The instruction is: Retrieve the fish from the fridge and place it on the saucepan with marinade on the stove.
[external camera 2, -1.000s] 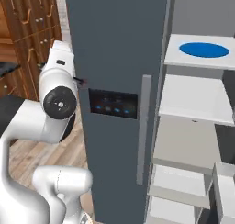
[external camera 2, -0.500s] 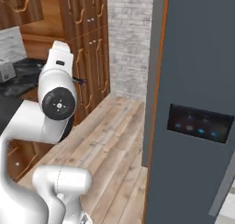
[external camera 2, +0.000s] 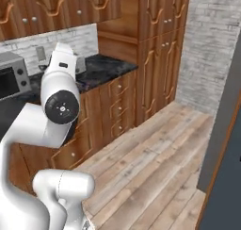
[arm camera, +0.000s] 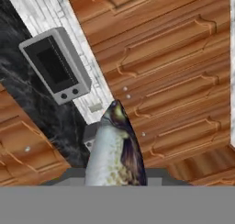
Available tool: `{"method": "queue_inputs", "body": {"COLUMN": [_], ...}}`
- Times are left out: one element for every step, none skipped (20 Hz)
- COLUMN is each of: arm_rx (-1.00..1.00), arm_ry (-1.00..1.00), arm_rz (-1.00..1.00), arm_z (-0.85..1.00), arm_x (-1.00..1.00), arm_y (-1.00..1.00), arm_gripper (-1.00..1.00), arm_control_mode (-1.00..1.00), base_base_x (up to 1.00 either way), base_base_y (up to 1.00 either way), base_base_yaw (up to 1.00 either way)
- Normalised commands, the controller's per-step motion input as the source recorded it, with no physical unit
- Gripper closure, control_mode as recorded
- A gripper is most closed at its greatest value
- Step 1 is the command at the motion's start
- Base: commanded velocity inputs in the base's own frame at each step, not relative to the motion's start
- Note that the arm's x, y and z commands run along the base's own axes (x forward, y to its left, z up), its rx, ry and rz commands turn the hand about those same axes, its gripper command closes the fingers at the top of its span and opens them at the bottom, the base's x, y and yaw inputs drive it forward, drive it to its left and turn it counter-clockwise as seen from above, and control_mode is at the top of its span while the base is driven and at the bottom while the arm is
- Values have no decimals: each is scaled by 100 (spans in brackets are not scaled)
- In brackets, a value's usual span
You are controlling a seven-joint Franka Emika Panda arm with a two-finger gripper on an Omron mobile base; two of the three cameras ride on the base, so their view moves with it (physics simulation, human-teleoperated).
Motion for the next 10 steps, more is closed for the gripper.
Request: {"method": "queue_inputs", "body": {"arm_rx": [0,0,0,0,0,0,0,0,0,0], "arm_ry": [0,0,0,0,0,0,0,0,0,0], "arm_rz": [0,0,0,0,0,0,0,0,0,0], "arm_z": [0,0,0,0,0,0,0,0,0,0], "arm_x": [0,0,0,0,0,0,0,0,0,0], "arm_y": [0,0,0,0,0,0,0,0,0,0], "arm_gripper": [100,100,100,100,100,100,100,100,100,100], "arm_control_mode": [100,100,100,100,100,100,100,100,100,100], "base_base_x": [-66,-74,-79,-80,-79,-83,-87,-96,-98,-98], "base_base_y": [37,37,36,38,41,40,36,34,29,29], "base_base_yaw": [54,52,51,51,51,51,51,51,51,50]}}
